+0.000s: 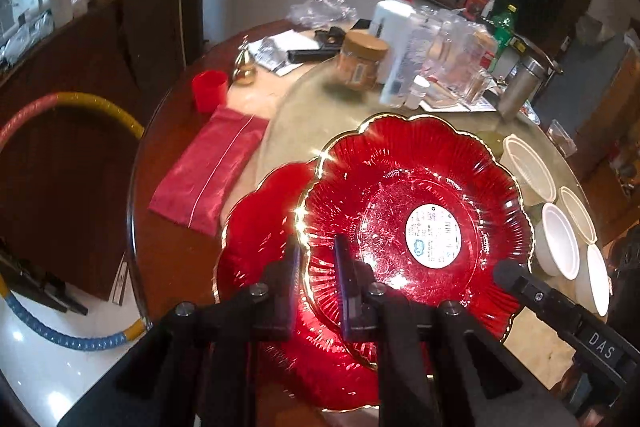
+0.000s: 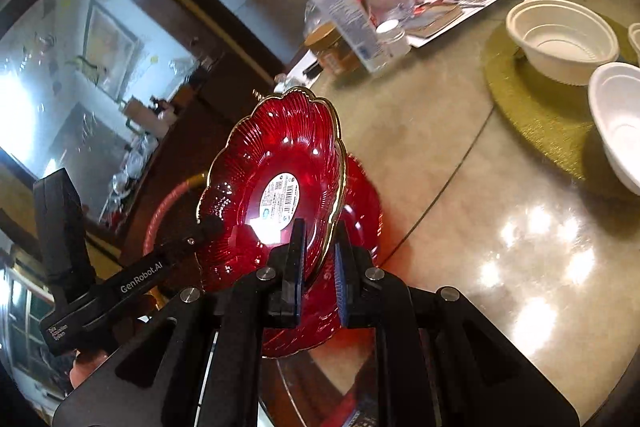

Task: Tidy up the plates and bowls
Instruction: 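Lift the sticker plate and lower it onto the wedding plate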

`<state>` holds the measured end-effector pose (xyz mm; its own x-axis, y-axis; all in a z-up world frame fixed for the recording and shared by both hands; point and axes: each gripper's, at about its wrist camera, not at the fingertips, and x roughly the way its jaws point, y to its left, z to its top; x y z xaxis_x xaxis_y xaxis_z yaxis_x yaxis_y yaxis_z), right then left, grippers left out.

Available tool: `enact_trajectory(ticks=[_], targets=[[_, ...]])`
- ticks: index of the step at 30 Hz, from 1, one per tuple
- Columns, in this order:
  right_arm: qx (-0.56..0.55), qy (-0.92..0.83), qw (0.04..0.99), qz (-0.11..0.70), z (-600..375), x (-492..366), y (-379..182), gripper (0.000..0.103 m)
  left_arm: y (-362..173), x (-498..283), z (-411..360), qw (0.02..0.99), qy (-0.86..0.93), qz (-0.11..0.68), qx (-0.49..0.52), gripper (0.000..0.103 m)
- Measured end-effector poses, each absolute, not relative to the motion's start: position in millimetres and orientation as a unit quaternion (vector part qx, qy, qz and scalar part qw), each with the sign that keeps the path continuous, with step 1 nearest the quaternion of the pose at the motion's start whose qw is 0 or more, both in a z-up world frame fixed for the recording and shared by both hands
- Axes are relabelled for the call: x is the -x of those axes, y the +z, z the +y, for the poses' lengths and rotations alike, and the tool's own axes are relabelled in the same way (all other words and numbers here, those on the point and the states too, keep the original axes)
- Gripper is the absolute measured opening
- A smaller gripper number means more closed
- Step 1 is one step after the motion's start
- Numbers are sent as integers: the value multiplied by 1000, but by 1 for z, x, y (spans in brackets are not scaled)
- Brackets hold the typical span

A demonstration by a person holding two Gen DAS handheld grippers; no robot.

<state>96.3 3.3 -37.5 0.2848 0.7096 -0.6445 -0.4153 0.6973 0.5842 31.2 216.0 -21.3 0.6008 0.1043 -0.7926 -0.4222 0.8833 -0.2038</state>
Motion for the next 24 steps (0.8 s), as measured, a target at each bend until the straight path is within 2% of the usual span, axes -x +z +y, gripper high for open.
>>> enact_trajectory(ticks=[24], targets=[[-82,327,764,549,44,-98,-69,12,-64,-27,226,850,179,462,179,18]])
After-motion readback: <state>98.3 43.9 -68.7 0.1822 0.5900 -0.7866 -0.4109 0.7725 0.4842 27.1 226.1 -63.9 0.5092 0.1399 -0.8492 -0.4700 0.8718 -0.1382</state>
